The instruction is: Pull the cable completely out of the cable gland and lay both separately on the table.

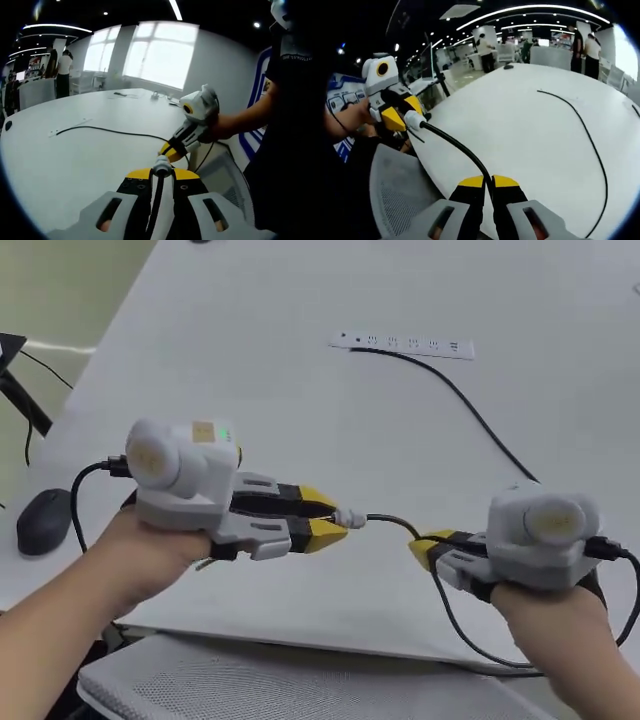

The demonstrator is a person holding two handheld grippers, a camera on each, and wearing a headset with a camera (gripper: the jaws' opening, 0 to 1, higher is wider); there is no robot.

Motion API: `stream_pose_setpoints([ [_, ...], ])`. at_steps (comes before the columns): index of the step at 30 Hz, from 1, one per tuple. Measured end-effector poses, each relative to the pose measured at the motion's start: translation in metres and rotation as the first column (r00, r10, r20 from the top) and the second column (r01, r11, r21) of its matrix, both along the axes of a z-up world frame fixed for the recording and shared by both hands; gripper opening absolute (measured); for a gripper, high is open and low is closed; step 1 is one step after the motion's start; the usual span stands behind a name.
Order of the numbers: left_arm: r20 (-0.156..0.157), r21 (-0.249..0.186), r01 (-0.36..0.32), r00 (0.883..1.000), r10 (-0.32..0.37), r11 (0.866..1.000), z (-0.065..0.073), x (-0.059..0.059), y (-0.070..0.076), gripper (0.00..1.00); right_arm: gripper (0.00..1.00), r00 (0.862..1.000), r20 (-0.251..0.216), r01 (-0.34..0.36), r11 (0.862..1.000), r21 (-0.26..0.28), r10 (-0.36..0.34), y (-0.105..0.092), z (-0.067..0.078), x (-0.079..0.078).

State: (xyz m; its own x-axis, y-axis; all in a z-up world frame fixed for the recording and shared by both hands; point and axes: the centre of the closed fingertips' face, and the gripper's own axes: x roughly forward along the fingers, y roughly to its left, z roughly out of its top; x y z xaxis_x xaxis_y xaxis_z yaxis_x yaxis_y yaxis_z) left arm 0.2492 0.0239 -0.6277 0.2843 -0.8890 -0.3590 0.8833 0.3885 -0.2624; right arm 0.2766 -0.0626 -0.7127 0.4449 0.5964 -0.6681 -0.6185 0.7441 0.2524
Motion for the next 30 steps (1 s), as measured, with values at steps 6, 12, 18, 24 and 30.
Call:
stream_pose_setpoints([
  [6,0.002,-0.004,0.002,1.0,-0.002,1.0,0.001,-0.001,-0.002,0.15,0.0,0.994,-0.077,0.077,0.997,0.015,-0.075,-0.014,-0.016,0.0],
  [12,0.001,-0.01,0.005,1.0,-0.005,1.0,0.001,-0.002,-0.003,0.15,0.0,0.972,-0.17,0.178,0.982,0.058,-0.165,-0.02,-0.026,-0.002],
  [18,-0.002,-0.014,0.004,1.0,-0.004,1.0,0.002,-0.002,-0.003,0.15,0.0,0.939,-0.237,0.271,0.96,0.073,-0.247,-0.029,-0.035,-0.002],
  [24,-0.003,-0.015,0.008,1.0,-0.008,1.0,0.002,-0.001,-0.003,0.15,0.0,0.923,-0.269,0.311,0.944,0.106,-0.274,-0.029,-0.038,-0.001],
  [30,0.0,-0.012,0.006,1.0,-0.006,1.0,0.001,0.002,-0.001,0.15,0.01,0.934,-0.242,0.294,0.949,0.11,-0.261,-0.028,-0.037,0.001],
])
